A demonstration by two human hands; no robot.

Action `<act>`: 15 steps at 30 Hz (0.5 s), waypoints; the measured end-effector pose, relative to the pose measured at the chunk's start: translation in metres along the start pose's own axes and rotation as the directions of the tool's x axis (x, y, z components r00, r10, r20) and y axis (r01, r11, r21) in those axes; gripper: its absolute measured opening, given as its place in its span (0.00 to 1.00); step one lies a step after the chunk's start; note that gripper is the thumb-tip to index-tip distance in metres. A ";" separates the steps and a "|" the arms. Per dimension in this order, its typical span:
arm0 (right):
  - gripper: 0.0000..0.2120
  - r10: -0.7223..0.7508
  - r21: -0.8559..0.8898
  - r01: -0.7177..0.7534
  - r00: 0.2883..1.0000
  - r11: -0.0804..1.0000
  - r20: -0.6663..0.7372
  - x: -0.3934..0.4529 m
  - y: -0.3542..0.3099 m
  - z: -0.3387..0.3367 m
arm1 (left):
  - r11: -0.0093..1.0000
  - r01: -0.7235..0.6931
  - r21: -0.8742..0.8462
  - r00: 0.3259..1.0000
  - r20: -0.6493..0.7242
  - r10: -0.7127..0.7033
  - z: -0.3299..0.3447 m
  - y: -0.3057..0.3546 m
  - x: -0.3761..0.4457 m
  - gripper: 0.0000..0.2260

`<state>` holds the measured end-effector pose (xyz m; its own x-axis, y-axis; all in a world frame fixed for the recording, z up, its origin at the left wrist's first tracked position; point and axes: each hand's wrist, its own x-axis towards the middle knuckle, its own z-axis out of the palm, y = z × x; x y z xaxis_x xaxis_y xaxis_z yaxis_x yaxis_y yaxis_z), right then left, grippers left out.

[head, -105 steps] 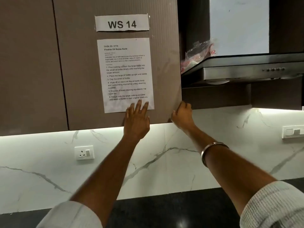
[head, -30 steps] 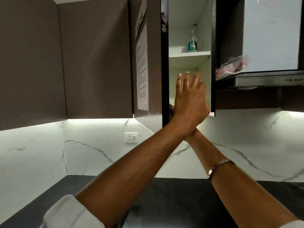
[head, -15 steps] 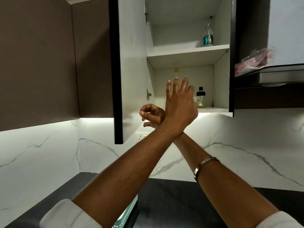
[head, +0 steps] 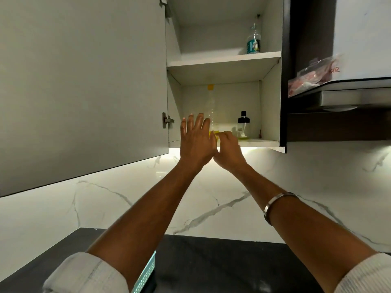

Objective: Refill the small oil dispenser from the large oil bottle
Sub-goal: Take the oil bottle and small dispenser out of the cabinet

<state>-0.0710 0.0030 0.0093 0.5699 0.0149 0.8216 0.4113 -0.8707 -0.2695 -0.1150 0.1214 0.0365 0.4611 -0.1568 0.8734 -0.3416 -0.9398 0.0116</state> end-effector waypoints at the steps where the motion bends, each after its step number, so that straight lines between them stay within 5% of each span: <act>1: 0.22 0.014 -0.034 -0.014 1.000 0.999 -0.005 0.001 0.007 -0.006 | 1.000 0.007 -0.003 1.000 0.006 -0.007 0.009 0.003 0.003 0.22; 9: 0.26 0.012 -0.232 -0.001 0.999 0.973 0.045 0.028 0.070 -0.026 | 0.989 0.049 -0.142 0.998 0.049 -0.043 0.073 0.028 0.031 0.21; 15: 0.25 0.029 -0.290 -0.015 0.999 0.957 0.042 0.062 0.106 -0.016 | 0.874 0.203 -0.442 0.977 0.152 -0.150 0.124 0.045 0.065 0.21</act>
<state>-0.0030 -0.0961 0.0397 0.6107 0.0104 0.7918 0.1787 -0.9759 -0.1250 0.0009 0.0315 0.0338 0.6260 -0.0579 0.7776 -0.5668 -0.7187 0.4027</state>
